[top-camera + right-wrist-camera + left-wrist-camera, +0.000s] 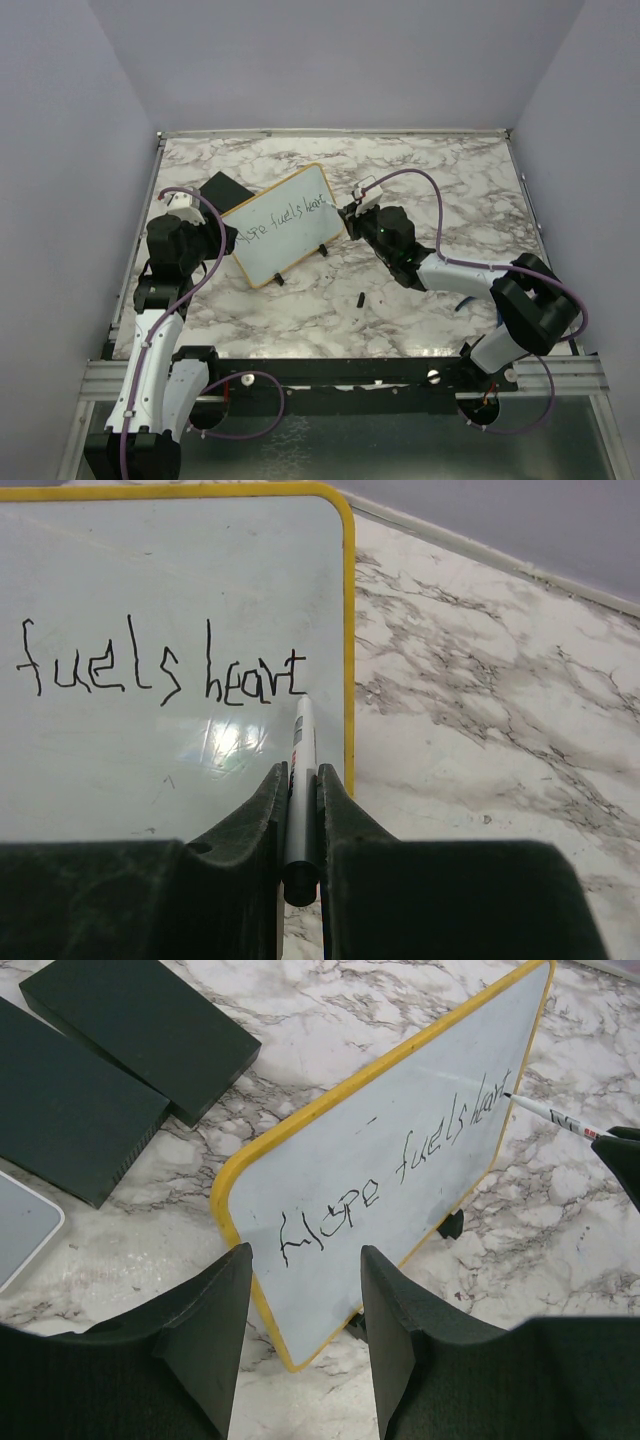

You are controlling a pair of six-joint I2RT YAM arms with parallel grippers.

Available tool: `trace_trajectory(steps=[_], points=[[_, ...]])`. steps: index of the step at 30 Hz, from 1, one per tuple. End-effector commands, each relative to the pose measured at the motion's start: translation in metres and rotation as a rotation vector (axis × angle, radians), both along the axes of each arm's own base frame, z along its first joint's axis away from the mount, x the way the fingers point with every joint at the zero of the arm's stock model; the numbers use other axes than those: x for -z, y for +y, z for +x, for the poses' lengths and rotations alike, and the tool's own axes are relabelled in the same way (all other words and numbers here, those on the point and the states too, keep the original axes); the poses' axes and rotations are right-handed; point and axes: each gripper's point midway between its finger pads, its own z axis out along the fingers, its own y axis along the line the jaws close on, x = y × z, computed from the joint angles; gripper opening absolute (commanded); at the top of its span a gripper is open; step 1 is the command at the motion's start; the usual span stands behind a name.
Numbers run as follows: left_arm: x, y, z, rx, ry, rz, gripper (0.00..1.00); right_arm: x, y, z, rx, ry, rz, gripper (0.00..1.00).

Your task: Write a sentence on the whiteboard

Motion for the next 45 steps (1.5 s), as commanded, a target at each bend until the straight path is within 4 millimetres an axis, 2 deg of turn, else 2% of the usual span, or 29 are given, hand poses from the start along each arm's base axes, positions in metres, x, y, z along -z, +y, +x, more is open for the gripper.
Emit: trace_trajectory(steps=[1,10,17,29,45], points=[[-0.003,-0.003,-0.001,0.016,-0.022,-0.002,0.5,-0.018,0.004,-0.003,-0.024,-0.036,0.022,0.01],[-0.003,-0.004,-0.001,0.019,-0.023,-0.003,0.5,-0.035,-0.003,-0.01,-0.021,-0.06,0.053,0.01],[-0.004,-0.004,-0.001,0.018,-0.025,-0.003,0.5,-0.025,-0.001,0.001,0.016,-0.03,0.036,0.0],[-0.003,-0.004,-0.001,0.02,-0.023,-0.004,0.5,-0.019,0.002,0.009,0.036,-0.025,0.022,0.01],[-0.003,-0.004,-0.001,0.02,-0.023,-0.004,0.5,-0.02,0.001,0.015,0.059,-0.038,0.012,0.01]])
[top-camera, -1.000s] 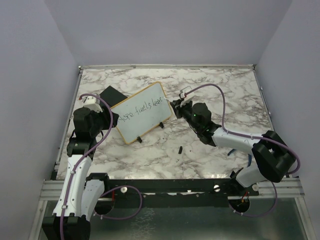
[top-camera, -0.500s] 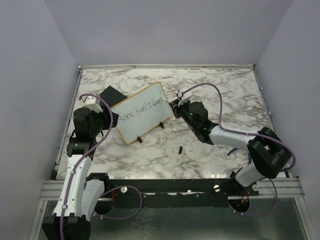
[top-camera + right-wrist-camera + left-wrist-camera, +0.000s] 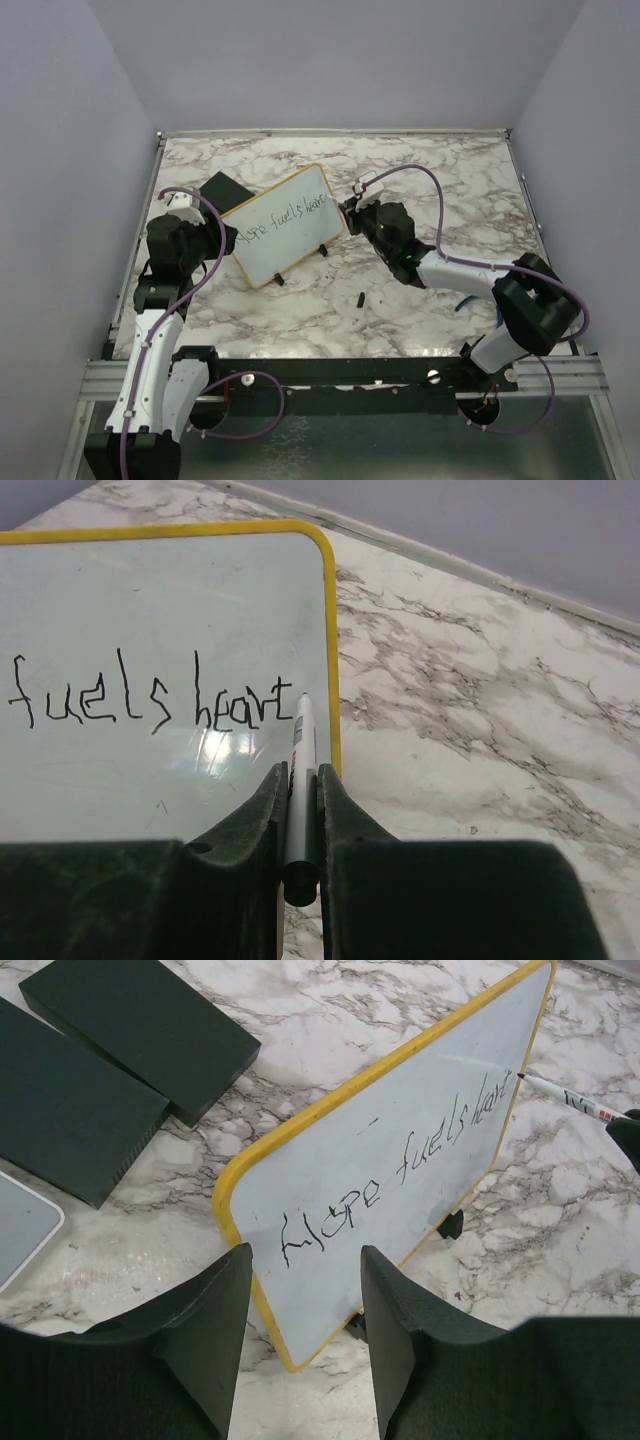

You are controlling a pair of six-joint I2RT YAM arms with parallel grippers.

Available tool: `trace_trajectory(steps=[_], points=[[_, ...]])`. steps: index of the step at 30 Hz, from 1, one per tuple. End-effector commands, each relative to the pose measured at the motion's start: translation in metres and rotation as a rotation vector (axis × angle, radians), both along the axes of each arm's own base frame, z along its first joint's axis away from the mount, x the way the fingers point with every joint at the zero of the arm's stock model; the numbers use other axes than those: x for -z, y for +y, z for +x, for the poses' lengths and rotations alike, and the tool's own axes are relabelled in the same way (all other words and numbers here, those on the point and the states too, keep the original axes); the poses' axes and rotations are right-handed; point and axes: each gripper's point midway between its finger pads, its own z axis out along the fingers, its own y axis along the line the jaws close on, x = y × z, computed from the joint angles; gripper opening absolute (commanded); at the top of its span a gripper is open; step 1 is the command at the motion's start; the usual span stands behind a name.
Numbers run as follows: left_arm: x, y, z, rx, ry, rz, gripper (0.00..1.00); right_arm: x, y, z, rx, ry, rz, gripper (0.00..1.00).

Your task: Write a sentence on the whiteboard

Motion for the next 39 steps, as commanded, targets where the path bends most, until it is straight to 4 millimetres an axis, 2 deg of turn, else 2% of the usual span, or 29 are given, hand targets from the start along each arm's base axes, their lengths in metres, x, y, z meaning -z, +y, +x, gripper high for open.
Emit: trace_trajectory(steps=[1,19,39], points=[[-0.003,-0.004,-0.001,0.02,-0.022,-0.004,0.5,-0.007,0.003,0.008,0.025,-0.021,0.001,0.01],[-0.004,-0.004,-0.001,0.02,-0.024,-0.004,0.5,-0.001,0.012,0.006,-0.026,-0.012,-0.015,0.0],[-0.003,-0.004,-0.001,0.022,-0.023,-0.003,0.5,0.009,0.007,-0.006,-0.049,0.008,-0.021,0.01]])
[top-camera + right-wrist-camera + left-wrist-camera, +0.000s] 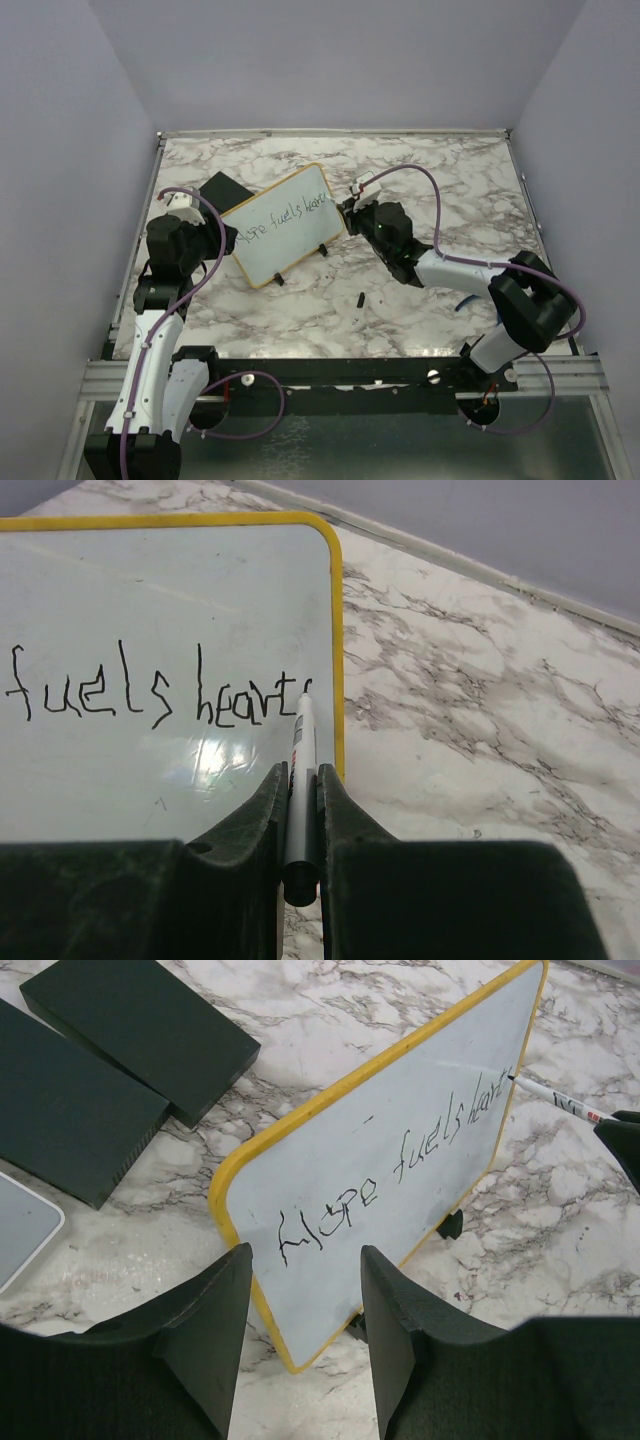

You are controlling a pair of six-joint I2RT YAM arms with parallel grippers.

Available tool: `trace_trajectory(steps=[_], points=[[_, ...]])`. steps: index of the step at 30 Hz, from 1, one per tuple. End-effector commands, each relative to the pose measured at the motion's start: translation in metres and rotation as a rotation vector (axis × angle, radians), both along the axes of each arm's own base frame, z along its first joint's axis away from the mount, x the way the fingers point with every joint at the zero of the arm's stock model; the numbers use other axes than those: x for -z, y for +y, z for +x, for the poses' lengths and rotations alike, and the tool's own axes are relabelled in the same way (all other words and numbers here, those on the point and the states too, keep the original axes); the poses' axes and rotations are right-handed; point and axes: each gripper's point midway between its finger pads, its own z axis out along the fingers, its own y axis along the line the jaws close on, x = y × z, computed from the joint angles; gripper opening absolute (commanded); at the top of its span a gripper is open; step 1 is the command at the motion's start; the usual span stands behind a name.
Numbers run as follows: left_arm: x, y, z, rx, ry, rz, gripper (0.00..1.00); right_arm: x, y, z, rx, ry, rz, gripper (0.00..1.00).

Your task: Write a sentence on the whiteboard

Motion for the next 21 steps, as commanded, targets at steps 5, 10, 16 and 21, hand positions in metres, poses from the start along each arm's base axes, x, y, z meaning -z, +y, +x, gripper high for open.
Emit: trace_trajectory(steps=[5,10,16,21], points=[[-0.002,-0.004,-0.001,0.022,-0.019,-0.004,0.5,0.007,-0.004,-0.005,0.009,0.013,-0.015,0.01],[-0.002,-0.004,-0.001,0.022,-0.019,-0.004,0.5,0.011,-0.009,-0.005,0.027,0.02,-0.022,0.01],[-0.002,-0.004,-0.001,0.021,-0.019,-0.003,0.5,0.013,-0.012,-0.006,0.04,0.024,-0.025,0.01],[-0.003,-0.004,-0.001,0.022,-0.02,-0.004,0.5,0.016,-0.013,-0.007,0.038,0.031,-0.028,0.01]])
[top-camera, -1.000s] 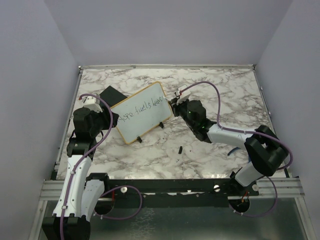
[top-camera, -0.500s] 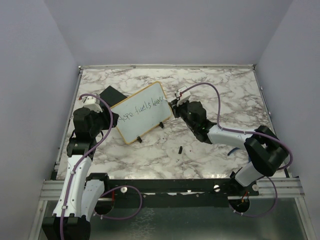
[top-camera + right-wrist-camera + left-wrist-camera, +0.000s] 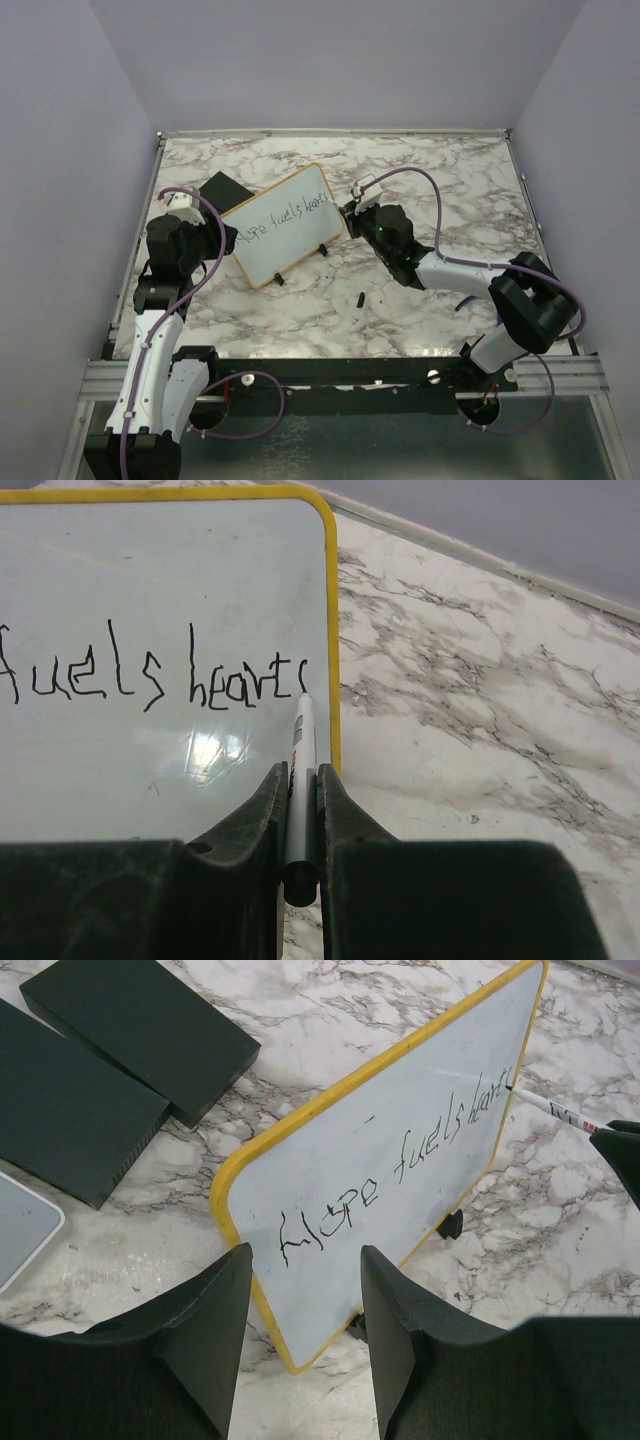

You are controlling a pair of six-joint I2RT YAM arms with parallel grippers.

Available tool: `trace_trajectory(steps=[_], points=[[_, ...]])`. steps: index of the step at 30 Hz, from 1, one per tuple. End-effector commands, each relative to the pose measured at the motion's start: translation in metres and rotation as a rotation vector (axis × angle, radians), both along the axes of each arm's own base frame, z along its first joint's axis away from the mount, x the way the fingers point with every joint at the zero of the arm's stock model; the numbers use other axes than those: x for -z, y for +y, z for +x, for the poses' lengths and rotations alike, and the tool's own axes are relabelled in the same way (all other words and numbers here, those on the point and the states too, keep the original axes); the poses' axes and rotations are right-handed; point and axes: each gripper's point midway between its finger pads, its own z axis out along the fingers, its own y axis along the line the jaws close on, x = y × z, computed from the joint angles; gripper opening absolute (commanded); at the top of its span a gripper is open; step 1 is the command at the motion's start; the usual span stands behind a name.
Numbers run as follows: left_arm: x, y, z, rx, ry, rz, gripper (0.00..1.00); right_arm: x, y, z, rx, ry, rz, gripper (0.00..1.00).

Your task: Write a sentence on the whiteboard

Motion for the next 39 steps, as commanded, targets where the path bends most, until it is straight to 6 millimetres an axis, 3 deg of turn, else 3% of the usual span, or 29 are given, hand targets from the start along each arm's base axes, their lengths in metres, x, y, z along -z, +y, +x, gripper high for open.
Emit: trace_trajectory(steps=[1,23,29,39], points=[[-0.003,-0.004,-0.001,0.022,-0.019,-0.004,0.5,0.008,-0.006,-0.005,0.015,0.02,-0.016,0.01],[-0.003,-0.005,-0.001,0.024,-0.022,-0.004,0.5,0.014,0.013,-0.019,-0.08,0.037,-0.012,0.01],[-0.003,-0.005,-0.001,0.025,-0.022,-0.004,0.5,0.013,0.009,-0.018,-0.049,0.031,-0.016,0.0],[-0.003,-0.004,-0.001,0.022,-0.021,-0.005,0.5,-0.016,-0.011,-0.029,-0.008,-0.011,0.037,0.01]])
